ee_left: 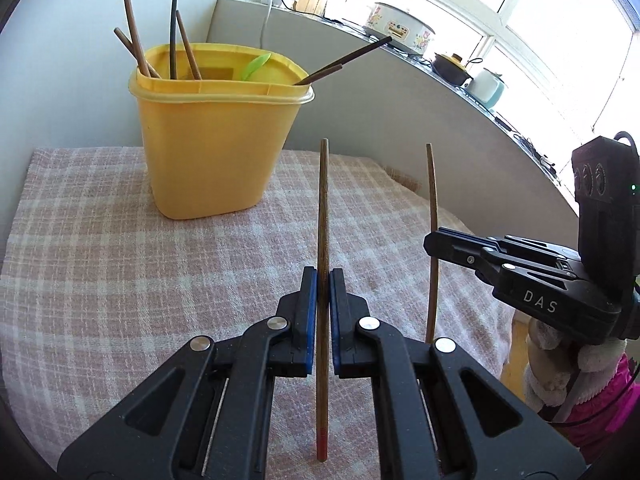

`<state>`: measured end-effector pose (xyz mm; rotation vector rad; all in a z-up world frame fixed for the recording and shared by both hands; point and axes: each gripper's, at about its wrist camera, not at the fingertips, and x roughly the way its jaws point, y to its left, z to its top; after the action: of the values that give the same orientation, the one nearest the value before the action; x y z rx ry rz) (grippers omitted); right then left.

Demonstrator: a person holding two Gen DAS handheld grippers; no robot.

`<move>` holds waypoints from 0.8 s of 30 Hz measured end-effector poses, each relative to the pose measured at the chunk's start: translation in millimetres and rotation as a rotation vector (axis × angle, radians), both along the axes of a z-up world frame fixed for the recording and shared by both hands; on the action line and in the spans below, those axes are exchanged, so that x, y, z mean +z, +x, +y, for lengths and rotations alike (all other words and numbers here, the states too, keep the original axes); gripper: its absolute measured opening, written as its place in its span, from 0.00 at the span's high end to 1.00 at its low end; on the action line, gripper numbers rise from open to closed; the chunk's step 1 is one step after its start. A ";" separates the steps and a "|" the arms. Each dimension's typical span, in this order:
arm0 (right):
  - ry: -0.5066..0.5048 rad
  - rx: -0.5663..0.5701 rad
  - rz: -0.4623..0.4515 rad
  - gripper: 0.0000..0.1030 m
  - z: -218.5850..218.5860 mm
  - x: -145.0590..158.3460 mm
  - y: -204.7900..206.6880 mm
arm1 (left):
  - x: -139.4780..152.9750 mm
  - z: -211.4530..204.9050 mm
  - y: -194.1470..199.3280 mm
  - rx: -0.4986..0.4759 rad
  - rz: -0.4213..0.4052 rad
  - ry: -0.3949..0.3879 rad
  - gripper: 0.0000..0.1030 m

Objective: Organize utensils
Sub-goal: 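Lift both wooden chopsticks upright and carry them over the yellow bin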

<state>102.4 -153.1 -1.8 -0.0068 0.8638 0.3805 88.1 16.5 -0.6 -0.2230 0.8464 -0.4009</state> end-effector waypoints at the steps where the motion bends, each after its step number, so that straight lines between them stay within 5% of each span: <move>1: 0.007 -0.001 -0.007 0.95 -1.0 2.1 -1.0 | 4.1 2.5 -2.4 0.004 -0.014 -0.002 0.96; 24: 0.093 0.006 -0.257 0.96 -2.3 72.8 -31.0 | 86.7 22.6 -7.2 0.059 -0.245 -0.036 0.96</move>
<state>71.4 -155.5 71.0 0.0276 0.5916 0.4149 81.0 39.0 86.1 -0.2267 0.5905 -0.3798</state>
